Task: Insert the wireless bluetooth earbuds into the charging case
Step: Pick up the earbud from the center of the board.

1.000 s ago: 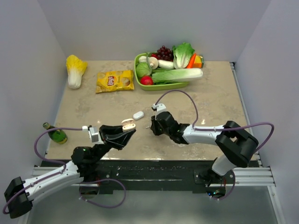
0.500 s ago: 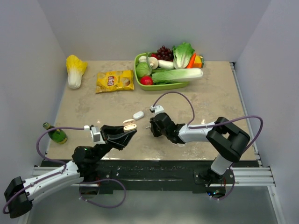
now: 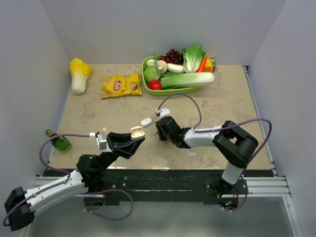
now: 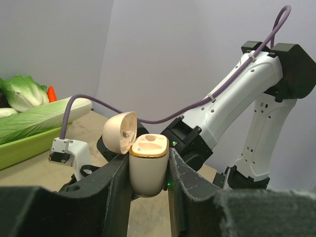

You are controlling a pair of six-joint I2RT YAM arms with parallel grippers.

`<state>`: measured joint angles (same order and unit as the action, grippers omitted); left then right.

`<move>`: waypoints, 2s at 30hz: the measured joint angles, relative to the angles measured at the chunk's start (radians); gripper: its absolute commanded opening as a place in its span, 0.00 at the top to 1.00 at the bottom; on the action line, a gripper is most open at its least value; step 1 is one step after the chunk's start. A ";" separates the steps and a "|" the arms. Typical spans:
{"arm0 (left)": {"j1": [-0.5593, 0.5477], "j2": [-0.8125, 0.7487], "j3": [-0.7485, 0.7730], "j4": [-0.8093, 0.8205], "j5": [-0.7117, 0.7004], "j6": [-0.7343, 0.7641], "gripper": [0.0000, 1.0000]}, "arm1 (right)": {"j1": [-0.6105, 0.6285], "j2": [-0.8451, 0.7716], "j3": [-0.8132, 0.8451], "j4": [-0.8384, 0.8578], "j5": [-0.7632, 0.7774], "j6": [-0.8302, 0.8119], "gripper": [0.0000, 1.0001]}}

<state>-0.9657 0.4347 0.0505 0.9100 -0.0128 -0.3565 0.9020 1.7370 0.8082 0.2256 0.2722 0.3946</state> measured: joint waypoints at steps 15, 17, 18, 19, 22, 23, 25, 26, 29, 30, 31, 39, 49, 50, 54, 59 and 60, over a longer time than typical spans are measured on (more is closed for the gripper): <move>0.000 0.013 0.000 0.001 0.000 0.000 1.00 | 0.000 -0.097 -0.020 -0.049 0.029 0.044 0.44; 0.000 0.013 0.000 0.002 -0.001 0.000 1.00 | 0.000 -0.122 -0.013 -0.045 0.024 0.080 0.42; -0.001 0.013 0.000 0.002 -0.002 0.000 1.00 | 0.000 -0.124 -0.005 -0.047 0.023 0.098 0.42; -0.002 0.013 0.000 0.002 -0.003 0.000 1.00 | 0.000 -0.118 0.010 -0.052 0.021 0.115 0.42; -0.006 0.013 0.000 0.003 -0.008 -0.001 1.00 | 0.000 -0.074 0.068 -0.065 0.016 0.164 0.43; -0.006 0.013 0.000 0.004 -0.011 -0.001 1.00 | 0.000 -0.054 0.091 -0.072 0.015 0.179 0.44; -0.006 0.013 0.000 0.007 -0.016 -0.001 1.00 | 0.000 -0.013 0.129 -0.081 0.015 0.206 0.46; -0.006 0.013 0.000 0.008 -0.018 -0.001 1.00 | 0.000 0.006 0.143 -0.085 0.014 0.219 0.47; -0.007 0.013 0.000 0.007 -0.019 0.000 1.00 | 0.000 0.044 0.158 -0.103 0.014 0.245 0.48; -0.007 0.013 0.000 0.007 -0.019 -0.001 1.00 | 0.000 0.055 0.159 -0.110 0.014 0.254 0.48; -0.008 0.011 0.000 0.007 -0.021 -0.001 1.00 | 0.000 0.062 0.159 -0.117 0.015 0.259 0.48; -0.011 -0.001 0.000 -0.002 -0.022 0.000 1.00 | 0.000 0.074 0.164 -0.160 0.026 0.262 0.56; -0.011 0.002 0.000 -0.003 -0.022 0.000 1.00 | 0.000 0.081 0.164 -0.159 0.026 0.234 0.62; -0.012 0.002 0.000 -0.003 -0.022 0.000 1.00 | 0.000 0.082 0.164 -0.158 0.026 0.229 0.62; -0.013 0.002 0.000 -0.003 -0.022 0.000 1.00 | 0.000 0.082 0.164 -0.158 0.027 0.190 0.58; -0.013 0.002 0.000 -0.008 -0.022 0.000 1.00 | 0.000 0.081 0.163 -0.161 0.053 0.128 0.56; -0.013 0.003 0.000 -0.008 -0.022 0.000 1.00 | 0.000 0.080 0.162 -0.161 0.058 0.115 0.55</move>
<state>-0.9787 0.4381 0.0505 0.9024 -0.0345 -0.3569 0.9020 1.8172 0.9699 0.0643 0.3305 0.5098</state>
